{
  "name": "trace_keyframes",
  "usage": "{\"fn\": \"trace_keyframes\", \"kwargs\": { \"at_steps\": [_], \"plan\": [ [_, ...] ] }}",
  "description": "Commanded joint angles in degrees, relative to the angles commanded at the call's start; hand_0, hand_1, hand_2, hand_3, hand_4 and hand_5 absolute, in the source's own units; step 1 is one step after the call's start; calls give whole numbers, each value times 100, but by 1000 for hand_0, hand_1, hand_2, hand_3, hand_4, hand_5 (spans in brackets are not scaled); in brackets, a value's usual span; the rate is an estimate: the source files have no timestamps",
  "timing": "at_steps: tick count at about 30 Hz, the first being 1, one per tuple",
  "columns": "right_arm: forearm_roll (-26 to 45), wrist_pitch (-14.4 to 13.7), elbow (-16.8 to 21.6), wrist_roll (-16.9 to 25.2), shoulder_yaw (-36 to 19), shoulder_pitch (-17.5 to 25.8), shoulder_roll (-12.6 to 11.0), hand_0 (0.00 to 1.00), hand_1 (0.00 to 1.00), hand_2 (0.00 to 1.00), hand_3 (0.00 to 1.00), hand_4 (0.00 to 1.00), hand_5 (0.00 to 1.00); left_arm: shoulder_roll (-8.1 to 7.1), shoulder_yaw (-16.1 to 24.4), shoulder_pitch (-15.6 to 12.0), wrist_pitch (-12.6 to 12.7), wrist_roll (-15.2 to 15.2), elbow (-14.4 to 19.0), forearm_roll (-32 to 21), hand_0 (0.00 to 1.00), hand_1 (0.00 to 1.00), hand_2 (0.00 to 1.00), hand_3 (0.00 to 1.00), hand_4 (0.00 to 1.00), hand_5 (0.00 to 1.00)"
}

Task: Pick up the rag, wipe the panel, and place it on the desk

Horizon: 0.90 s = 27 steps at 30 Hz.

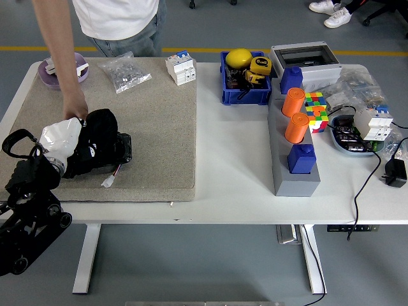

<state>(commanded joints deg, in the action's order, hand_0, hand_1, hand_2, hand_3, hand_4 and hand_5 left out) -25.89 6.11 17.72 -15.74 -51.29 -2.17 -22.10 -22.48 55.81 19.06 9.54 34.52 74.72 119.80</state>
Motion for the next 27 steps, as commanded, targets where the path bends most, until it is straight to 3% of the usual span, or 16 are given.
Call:
{"fn": "trace_keyframes", "kwargs": {
  "at_steps": [10,27],
  "plan": [
    [-44,-6,11,-3,-57,1,-6,782,722,727,686,998,725,-178,645,-296,33,1,12,111,223,175,504,491,203,2],
    [-99,-11,-1,-22,-179,13,-23,780,722,727,688,998,727,-422,1434,-741,76,-34,-282,146,225,180,506,493,215,2]
  ]
}}
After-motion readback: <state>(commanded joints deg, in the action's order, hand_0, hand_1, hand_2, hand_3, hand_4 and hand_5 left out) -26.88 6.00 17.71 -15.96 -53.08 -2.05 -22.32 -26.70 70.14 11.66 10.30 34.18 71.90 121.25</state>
